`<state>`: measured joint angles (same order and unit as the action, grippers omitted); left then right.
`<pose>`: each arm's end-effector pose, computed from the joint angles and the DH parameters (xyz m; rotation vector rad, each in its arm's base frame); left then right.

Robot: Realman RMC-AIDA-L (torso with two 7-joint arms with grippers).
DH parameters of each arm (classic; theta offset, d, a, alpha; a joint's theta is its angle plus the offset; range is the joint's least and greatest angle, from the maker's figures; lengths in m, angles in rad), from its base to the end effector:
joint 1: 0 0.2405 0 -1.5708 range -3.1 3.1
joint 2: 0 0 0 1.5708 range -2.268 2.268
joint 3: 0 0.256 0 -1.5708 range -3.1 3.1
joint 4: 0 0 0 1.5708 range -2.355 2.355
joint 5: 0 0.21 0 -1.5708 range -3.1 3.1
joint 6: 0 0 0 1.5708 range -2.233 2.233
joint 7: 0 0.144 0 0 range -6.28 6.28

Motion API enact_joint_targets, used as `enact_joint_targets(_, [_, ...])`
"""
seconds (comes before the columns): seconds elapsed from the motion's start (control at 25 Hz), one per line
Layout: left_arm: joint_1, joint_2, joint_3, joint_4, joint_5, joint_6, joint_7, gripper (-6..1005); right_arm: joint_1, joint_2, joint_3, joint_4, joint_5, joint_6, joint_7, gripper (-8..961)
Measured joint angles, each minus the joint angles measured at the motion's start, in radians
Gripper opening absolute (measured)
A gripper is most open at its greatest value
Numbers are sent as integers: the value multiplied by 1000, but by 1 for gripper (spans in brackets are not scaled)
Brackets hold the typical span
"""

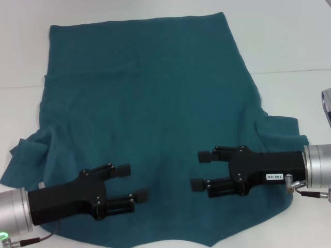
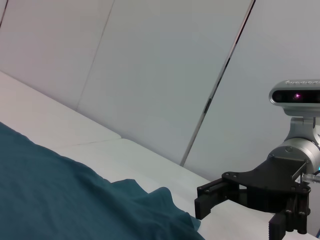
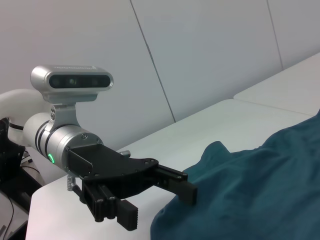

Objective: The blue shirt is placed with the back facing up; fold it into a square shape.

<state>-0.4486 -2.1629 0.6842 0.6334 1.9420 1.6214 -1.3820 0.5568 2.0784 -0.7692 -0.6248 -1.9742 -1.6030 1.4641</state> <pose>-0.2580 0.2941 -0.0310 -2.7052 -0.7710 -0.9193 0.2445 0.3251 -0.0148 -2.8394 0.7050 0.7518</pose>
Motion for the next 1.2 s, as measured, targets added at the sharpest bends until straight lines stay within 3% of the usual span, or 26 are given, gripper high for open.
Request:
enact_joint_targets(0.56, [-4, 0, -11, 0, 0, -25, -2, 895, 3, 3, 3, -4, 3, 0, 1, 925])
enact_joint_targets(0.96, [10, 5, -216, -13, 0, -165, -67, 894, 3, 7, 5, 2, 9, 1, 2, 924])
enact_joint_targets(1.2, [15, 25, -256, -2, 17, -264, -163, 893, 6, 9, 6, 17, 23, 16, 2, 923])
